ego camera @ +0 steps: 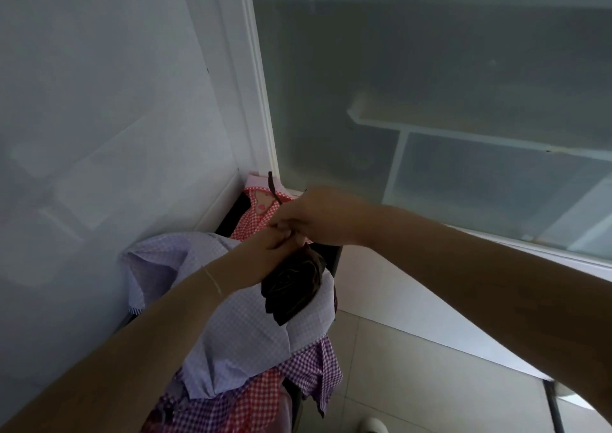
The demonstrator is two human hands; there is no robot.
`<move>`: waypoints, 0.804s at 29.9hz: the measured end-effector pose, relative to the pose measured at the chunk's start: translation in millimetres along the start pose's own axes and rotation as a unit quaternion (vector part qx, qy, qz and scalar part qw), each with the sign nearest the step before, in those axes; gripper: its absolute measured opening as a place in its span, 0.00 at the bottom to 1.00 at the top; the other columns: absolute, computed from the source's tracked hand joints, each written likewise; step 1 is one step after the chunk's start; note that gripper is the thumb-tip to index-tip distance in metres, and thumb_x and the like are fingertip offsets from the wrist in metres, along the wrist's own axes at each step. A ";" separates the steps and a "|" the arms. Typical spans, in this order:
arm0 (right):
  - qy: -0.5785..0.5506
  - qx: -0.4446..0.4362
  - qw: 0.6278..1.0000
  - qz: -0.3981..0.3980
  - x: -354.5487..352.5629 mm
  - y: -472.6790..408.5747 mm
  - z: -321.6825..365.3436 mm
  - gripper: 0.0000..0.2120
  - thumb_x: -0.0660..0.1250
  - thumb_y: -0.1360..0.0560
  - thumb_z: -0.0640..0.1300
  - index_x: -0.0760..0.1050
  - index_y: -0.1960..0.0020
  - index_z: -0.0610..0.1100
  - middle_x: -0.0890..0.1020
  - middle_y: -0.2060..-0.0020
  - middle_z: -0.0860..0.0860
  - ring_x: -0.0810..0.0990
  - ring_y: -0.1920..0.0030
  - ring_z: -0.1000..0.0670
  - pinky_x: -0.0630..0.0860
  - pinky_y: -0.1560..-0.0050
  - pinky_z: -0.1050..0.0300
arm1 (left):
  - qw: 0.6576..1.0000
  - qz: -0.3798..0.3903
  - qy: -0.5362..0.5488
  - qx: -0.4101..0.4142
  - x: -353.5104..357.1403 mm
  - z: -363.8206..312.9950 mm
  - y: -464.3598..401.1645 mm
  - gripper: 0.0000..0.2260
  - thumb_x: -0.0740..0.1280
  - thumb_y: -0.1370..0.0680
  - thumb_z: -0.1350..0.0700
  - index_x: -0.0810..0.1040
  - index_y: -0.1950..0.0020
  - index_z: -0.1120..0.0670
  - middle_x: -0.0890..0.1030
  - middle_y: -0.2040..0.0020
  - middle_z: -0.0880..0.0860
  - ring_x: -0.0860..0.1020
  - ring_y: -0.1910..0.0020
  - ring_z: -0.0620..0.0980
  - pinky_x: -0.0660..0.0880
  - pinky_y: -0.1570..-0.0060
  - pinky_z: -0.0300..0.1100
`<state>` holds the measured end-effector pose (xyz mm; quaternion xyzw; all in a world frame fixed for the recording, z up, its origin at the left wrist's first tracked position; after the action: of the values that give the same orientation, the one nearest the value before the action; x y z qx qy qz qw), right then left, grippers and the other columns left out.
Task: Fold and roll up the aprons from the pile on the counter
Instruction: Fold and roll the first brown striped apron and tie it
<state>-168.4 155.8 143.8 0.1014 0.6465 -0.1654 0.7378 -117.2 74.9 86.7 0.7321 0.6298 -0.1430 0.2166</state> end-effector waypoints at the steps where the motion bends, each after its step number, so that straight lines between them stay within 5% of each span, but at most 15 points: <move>1: -0.003 0.013 1.000 0.018 -1.8 -0.5 -1.8 0.13 0.57 0.19 0.44 0.76 0.39 0.51 0.82 0.51 0.54 0.75 0.56 0.55 0.69 0.54 0.61 | 1.000 -0.012 -0.021 0.015 0.0 1.8 -4.2 0.15 0.62 0.20 0.47 0.75 0.59 0.56 0.76 0.65 0.54 0.75 0.65 0.41 0.71 0.58 0.39; 4: 0.030 0.037 0.998 0.048 -7.3 -2.6 -3.3 0.13 0.55 0.18 0.45 0.78 0.43 0.47 0.79 0.55 0.53 0.73 0.57 0.55 0.66 0.57 0.60 | 0.997 -0.048 -0.052 0.041 -0.5 2.2 -14.7 0.24 0.59 0.28 0.41 0.72 0.60 0.65 0.73 0.65 0.65 0.70 0.66 0.56 0.67 0.62 0.48; 7: 0.064 0.057 0.995 0.047 -3.5 -4.0 0.0 0.11 0.56 0.20 0.42 0.78 0.48 0.44 0.78 0.58 0.52 0.76 0.57 0.51 0.73 0.56 0.57 | 0.980 -0.086 -0.169 0.059 -0.9 4.8 -24.2 0.12 0.65 0.23 0.56 0.69 0.64 0.57 0.74 0.70 0.59 0.74 0.69 0.61 0.65 0.69 0.42; 9: 0.053 0.083 0.994 0.041 3.0 -4.2 -2.4 0.10 0.58 0.21 0.40 0.78 0.49 0.43 0.80 0.57 0.50 0.78 0.56 0.49 0.75 0.55 0.55 | 0.965 -0.127 -0.220 0.063 -3.8 4.0 -27.1 0.16 0.63 0.21 0.61 0.64 0.66 0.48 0.70 0.71 0.48 0.72 0.68 0.53 0.64 0.68 0.36; 12: -0.059 0.144 0.987 0.028 8.1 -0.8 -13.8 0.13 0.56 0.18 0.44 0.78 0.46 0.41 0.80 0.55 0.48 0.78 0.53 0.49 0.73 0.49 0.53 | 0.967 -0.135 -0.215 0.003 -5.2 8.1 -27.3 0.17 0.57 0.18 0.55 0.62 0.67 0.45 0.67 0.69 0.44 0.65 0.69 0.41 0.64 0.65 0.37; 16: -0.171 0.201 0.964 -0.037 13.9 6.9 -25.5 0.14 0.57 0.18 0.46 0.74 0.37 0.44 0.80 0.43 0.47 0.77 0.44 0.48 0.71 0.44 0.57 | 0.981 -0.145 -0.126 0.005 -13.5 6.5 -28.7 0.16 0.55 0.17 0.53 0.67 0.65 0.45 0.71 0.66 0.44 0.70 0.64 0.45 0.68 0.57 0.39; 21: -0.307 0.241 0.898 -0.204 16.8 23.7 -20.8 0.24 0.63 0.21 0.42 0.62 0.28 0.53 0.81 0.57 0.50 0.80 0.56 0.51 0.74 0.53 0.59 | 0.993 -0.095 0.073 -0.022 -11.3 13.3 -31.3 0.17 0.54 0.16 0.51 0.76 0.60 0.51 0.77 0.63 0.49 0.74 0.62 0.44 0.70 0.53 0.43; 24: -0.311 0.302 0.875 -0.214 21.3 31.6 -29.4 0.16 0.65 0.23 0.46 0.71 0.35 0.49 0.81 0.55 0.52 0.79 0.52 0.50 0.76 0.50 0.54 | 0.977 -0.069 0.191 -0.061 -13.4 23.1 -36.1 0.17 0.55 0.17 0.48 0.80 0.53 0.53 0.81 0.59 0.52 0.77 0.53 0.51 0.70 0.44 0.49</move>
<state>-181.3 193.3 116.4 0.1220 0.3084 -0.5296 0.7807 -153.5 56.0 68.2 0.6862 0.7160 0.0242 0.1263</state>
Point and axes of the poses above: each hand's wrist, its own y-axis away from the middle knuckle, its own x-axis out of the palm, z = x × y, the point moved 5 cm from there along -y, towards the middle knuckle
